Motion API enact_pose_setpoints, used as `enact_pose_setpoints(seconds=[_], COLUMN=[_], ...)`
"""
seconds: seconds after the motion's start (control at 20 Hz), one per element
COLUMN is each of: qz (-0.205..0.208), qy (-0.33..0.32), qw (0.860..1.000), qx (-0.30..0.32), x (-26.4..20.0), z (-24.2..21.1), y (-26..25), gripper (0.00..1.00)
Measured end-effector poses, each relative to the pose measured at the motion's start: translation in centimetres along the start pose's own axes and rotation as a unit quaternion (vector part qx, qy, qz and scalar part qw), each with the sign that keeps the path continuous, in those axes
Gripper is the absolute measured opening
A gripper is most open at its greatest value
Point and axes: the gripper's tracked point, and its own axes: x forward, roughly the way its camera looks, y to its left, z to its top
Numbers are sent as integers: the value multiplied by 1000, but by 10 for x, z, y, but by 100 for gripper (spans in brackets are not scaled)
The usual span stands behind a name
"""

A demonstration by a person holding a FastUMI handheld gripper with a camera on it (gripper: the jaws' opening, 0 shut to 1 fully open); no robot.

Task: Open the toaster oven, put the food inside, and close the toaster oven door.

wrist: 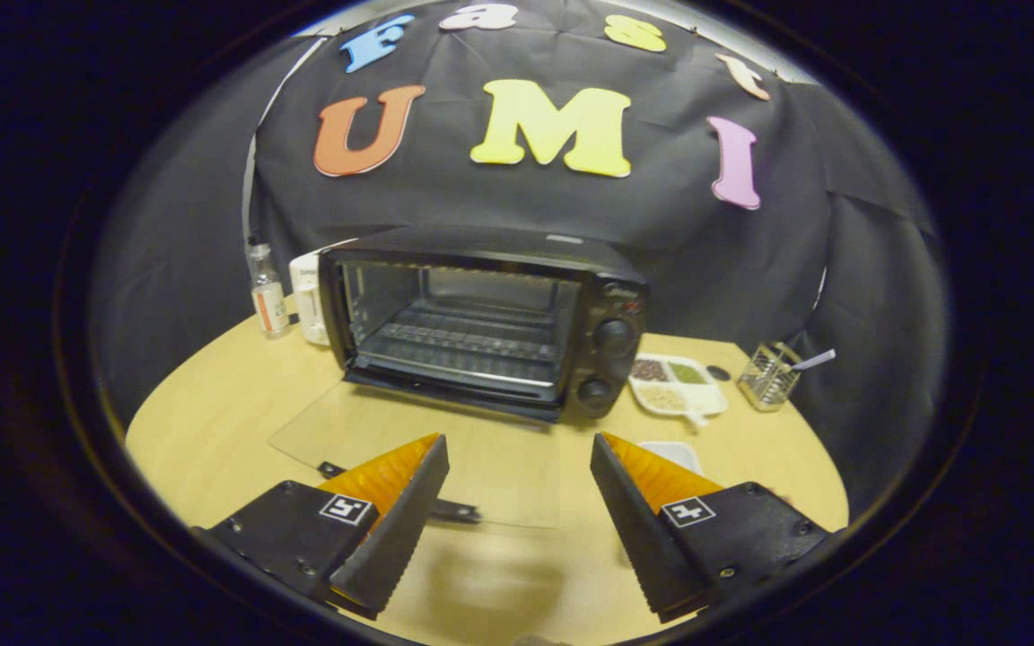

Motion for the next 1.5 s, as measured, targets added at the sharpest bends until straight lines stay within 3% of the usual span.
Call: enact_pose_setpoints(seconds=[0.25,0.4,0.5,0.7,0.85,0.95,1.2,1.5], qz=[-35,-27,-6,80,158,200,226,239], qy=[4,25,43,111,152,182,212,197], qw=[999,999,998,985,961,939,893,888], qx=[0,23,40,104,169,213,327,339], x=[-4,-6,-6,-4,-8,-12,-12,-21], z=[7,-9,-26,-70,-87,-93,-95,-63], y=[-114,-163,-182,-177,-152,-137,-137,-137], gripper=[100,100,100,99,88,67,23,15])
